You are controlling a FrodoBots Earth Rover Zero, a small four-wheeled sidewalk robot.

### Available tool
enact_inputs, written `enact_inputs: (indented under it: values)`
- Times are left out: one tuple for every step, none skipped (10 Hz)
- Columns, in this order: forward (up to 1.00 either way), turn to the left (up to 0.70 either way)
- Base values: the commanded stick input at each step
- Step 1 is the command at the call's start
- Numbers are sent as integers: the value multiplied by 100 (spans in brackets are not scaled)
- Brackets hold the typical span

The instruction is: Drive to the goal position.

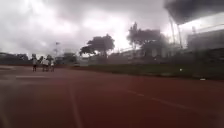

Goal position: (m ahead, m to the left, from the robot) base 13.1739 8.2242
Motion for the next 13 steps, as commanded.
enact_inputs:
  values:
    - [50, 0]
    - [50, 0]
    - [50, 0]
    - [50, 0]
    - [50, 0]
    - [50, 16]
    - [50, 47]
    - [50, 50]
    - [50, 50]
    - [50, 50]
    - [50, 50]
    - [50, 50]
    - [50, 50]
